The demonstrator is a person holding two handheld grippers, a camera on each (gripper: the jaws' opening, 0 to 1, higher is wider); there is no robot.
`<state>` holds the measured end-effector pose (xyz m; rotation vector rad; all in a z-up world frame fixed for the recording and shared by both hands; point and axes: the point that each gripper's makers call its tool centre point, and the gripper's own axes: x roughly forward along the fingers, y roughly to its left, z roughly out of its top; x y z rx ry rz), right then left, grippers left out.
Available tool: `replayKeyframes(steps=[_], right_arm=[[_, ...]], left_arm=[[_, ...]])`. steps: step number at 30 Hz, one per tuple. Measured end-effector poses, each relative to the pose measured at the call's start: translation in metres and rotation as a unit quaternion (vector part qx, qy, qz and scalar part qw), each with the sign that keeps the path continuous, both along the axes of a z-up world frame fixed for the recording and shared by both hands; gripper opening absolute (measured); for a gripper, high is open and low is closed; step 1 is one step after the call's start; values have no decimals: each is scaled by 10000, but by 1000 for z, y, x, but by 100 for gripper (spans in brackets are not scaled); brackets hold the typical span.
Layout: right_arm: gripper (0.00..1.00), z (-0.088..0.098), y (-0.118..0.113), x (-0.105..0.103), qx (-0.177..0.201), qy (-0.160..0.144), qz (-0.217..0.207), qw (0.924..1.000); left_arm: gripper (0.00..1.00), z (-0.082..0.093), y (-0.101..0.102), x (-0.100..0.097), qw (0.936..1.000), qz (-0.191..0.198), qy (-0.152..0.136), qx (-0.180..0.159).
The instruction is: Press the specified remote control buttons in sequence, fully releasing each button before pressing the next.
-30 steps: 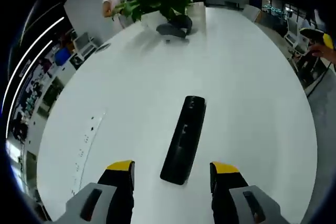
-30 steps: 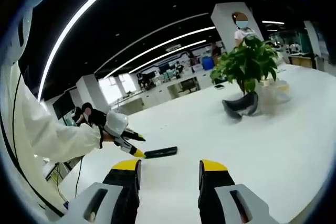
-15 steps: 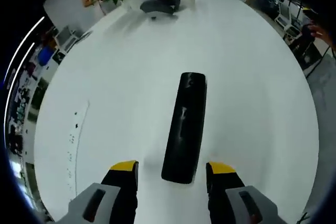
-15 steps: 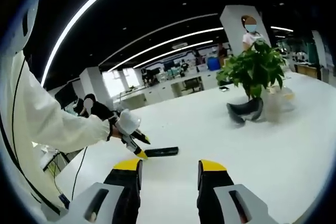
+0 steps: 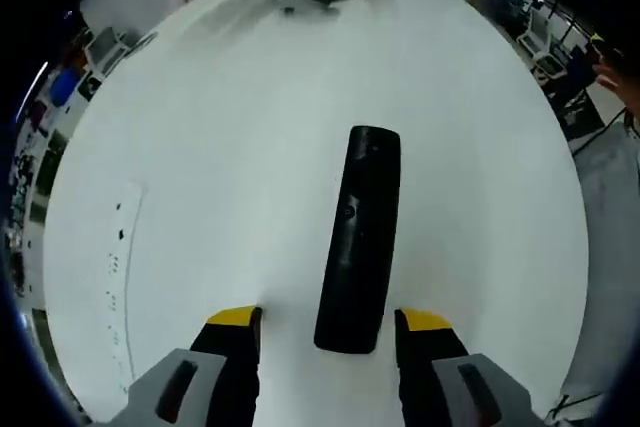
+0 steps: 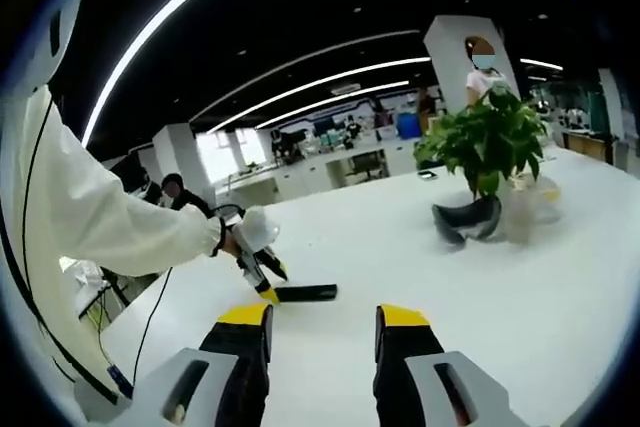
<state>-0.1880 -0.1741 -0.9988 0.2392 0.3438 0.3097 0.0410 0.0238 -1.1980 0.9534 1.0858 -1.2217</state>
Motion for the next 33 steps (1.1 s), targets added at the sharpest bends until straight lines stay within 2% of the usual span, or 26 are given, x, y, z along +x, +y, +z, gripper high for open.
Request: replayKeyframes(steps=[6,8,10,18,22,33], right_arm=[[38,8,1,-2,12,-100,8,9999],[37,12,2,-4,1,-144,36,9999],[36,14,2,-6,-66,-204,55,9998],[34,19,1,-15,-68,-260,20,9996],[34,22,2,-17,-89,-286,60,9995],[30,34,8,-23,-179,-431,198,9987]], left_arm=[[53,-1,-1,-3,9999,44,20,108],[44,-1,2,-7,9996,-107,19,267],[38,0,1,-12,9995,-121,8,279],[24,0,0,-24,9996,-130,-86,249],[24,1,1,-24,9995,-127,-183,243],[24,1,2,-44,9991,-168,-124,372]])
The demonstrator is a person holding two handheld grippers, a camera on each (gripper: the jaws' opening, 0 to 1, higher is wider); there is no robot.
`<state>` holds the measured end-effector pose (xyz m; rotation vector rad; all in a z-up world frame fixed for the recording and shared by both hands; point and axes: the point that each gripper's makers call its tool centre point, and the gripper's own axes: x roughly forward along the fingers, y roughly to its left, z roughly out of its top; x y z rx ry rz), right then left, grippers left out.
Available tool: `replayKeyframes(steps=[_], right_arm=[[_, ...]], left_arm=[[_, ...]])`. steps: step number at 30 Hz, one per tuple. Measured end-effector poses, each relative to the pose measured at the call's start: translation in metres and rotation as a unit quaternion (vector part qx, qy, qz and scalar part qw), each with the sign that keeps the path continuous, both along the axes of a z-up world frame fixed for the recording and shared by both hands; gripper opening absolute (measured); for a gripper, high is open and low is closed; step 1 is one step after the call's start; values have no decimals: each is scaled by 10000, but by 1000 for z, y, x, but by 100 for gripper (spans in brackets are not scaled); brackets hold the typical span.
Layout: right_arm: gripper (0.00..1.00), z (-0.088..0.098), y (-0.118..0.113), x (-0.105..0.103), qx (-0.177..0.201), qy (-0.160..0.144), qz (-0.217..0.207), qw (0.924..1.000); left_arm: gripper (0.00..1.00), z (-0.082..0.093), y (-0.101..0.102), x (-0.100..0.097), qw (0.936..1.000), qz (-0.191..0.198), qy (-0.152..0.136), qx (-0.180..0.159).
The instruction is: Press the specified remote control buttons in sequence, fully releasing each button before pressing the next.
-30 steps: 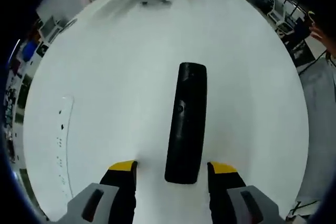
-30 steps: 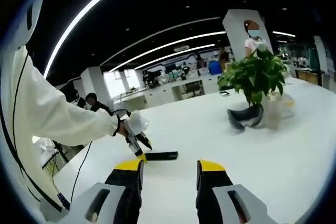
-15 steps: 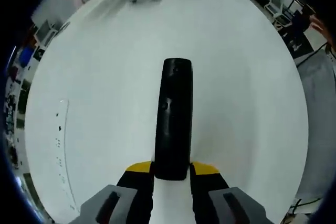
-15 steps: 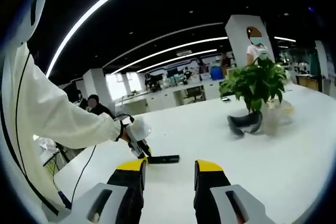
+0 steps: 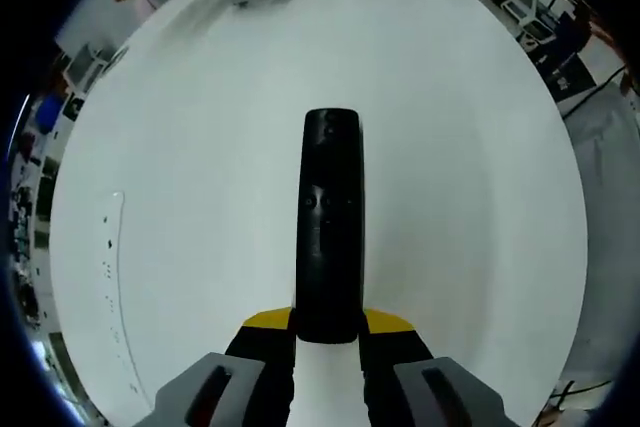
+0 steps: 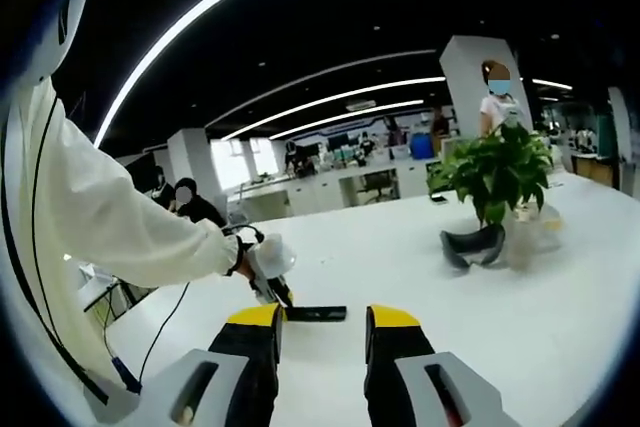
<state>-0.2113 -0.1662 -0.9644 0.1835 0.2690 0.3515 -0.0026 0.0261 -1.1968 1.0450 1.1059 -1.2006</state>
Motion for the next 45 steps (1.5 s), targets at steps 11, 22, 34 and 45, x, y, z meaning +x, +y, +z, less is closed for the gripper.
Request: replayKeyframes(steps=[11,22,34,45], right_arm=[[28,13,2,-15,21,-199,-97,9998],[26,23,10,-27,-15,-320,-62,9995],[25,35,24,-37,-92,-473,126,9988],[23,38,40,-53,-192,-522,339,9979]], left_arm=[[24,-1,2,-24,9995,-153,2,281],[24,-1,7,-49,9996,-53,21,285],[24,-1,11,-83,9991,-106,-8,413],[24,0,15,-114,9996,27,-18,274]])
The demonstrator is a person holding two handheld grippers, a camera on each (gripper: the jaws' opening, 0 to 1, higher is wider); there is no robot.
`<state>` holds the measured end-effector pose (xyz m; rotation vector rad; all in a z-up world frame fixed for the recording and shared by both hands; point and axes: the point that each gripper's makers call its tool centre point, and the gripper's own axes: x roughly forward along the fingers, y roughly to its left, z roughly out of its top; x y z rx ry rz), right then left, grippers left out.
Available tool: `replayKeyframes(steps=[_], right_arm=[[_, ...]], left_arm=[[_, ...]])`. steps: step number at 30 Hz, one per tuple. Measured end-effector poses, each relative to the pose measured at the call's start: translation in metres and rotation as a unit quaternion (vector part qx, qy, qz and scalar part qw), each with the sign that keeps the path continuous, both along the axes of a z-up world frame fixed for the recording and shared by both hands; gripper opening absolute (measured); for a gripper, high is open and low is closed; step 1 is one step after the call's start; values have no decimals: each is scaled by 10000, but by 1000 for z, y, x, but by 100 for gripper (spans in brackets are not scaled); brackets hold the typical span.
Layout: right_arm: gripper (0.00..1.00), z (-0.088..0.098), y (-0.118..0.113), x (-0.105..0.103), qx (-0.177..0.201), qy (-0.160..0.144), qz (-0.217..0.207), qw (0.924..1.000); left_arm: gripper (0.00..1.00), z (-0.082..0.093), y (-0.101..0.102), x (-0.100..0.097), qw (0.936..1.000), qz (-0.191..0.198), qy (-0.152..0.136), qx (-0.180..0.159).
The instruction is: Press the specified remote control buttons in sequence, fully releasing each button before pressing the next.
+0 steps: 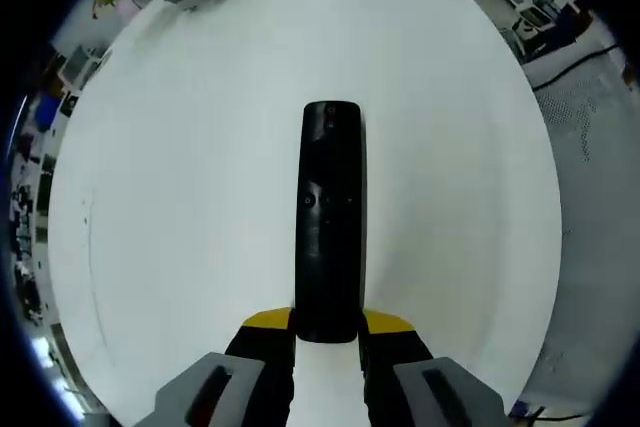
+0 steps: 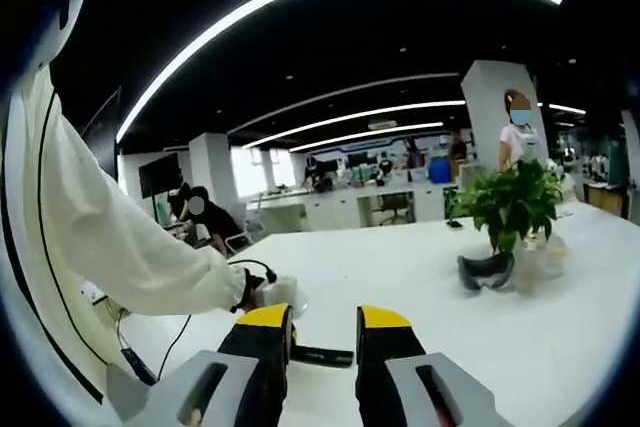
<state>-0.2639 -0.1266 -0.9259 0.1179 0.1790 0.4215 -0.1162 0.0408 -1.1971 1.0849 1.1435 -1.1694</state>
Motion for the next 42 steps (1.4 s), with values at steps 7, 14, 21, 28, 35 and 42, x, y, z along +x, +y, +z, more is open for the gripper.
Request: replayKeyframes(steps=[7,14,21,28,35,42], right_arm=[[21,2,6,-8,-18,4,49,10000],[21,2,14,-19,-58,29,200,9998],[19,0,24,-29,-142,38,419,9990],[21,5,37,-34,-232,-76,776,9967],[21,14,48,-31,-387,-159,1075,9933],[22,20,57,-24,-519,-218,1305,9898]], left_arm=[[24,0,1,-16,10000,82,-1,-39],[24,-1,2,-35,9997,195,-24,-146],[24,-1,1,-57,9994,275,-42,-212],[24,-1,-1,-73,9995,229,-94,-200],[24,-1,-2,-90,9991,288,-40,-304],[24,-1,-3,-101,9985,390,-47,-370]])
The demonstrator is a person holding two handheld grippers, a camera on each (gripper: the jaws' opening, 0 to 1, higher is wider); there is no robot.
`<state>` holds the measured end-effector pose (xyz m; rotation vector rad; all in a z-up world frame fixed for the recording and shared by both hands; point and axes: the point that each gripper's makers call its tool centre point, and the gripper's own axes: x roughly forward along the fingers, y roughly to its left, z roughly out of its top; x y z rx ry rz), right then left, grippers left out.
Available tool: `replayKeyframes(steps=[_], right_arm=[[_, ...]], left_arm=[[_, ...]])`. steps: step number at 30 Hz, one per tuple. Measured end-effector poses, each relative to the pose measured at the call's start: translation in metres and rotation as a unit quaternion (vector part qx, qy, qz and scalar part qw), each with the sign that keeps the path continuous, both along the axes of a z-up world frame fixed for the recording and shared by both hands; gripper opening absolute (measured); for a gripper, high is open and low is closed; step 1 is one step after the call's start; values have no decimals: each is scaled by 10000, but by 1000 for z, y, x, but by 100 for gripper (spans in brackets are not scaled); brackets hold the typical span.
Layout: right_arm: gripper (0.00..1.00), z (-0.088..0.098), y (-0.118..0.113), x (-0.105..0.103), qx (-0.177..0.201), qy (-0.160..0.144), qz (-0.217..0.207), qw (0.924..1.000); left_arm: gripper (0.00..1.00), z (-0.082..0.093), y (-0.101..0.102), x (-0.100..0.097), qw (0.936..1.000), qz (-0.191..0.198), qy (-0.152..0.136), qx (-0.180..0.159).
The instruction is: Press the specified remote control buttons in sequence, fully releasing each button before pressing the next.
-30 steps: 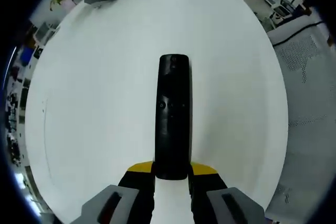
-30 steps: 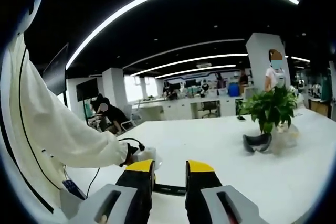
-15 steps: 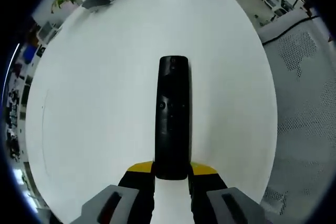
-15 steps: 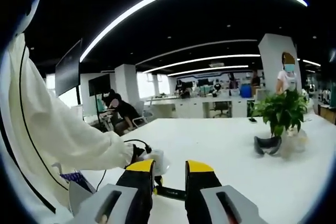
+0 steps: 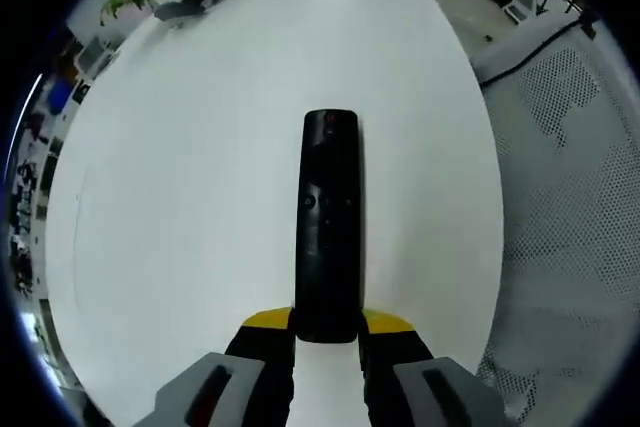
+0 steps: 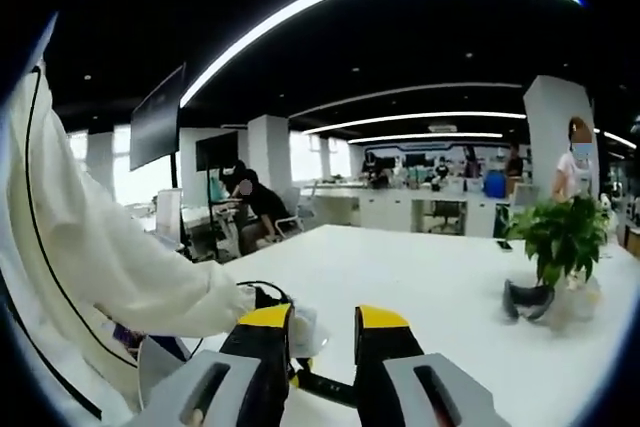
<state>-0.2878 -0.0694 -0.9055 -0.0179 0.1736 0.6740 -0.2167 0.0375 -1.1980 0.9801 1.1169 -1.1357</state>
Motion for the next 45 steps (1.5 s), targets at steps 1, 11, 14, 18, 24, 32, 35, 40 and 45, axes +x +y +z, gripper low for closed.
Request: replayKeyframes(steps=[1,11,14,18,24,32,35,40,45], right_arm=[[23,2,2,1,-4,-21,47,10000],[10,-8,15,9,33,484,463,9977],[0,-11,18,10,122,750,612,9952],[0,-15,20,16,35,806,674,9945],[0,-47,23,32,-426,1245,771,9883],[0,-112,17,55,-1110,2071,617,9701],[0,-145,13,60,-1403,2485,611,9565],[0,-195,6,58,-1835,3226,638,9264],[0,-231,-3,57,-1983,3653,590,9076]], left_arm=[[24,0,0,-2,10000,7,0,-11],[24,1,-1,-19,9997,67,-12,-235],[24,1,-2,-26,9995,22,-17,-317],[24,1,-2,-33,9991,12,-6,-413],[24,1,-3,-39,9986,69,-41,-527],[24,1,-4,-40,9984,28,-27,-556],[24,2,-4,-40,9983,38,-14,-580],[24,1,-4,-39,9979,82,38,-643],[24,1,-4,-38,9972,111,64,-731]])
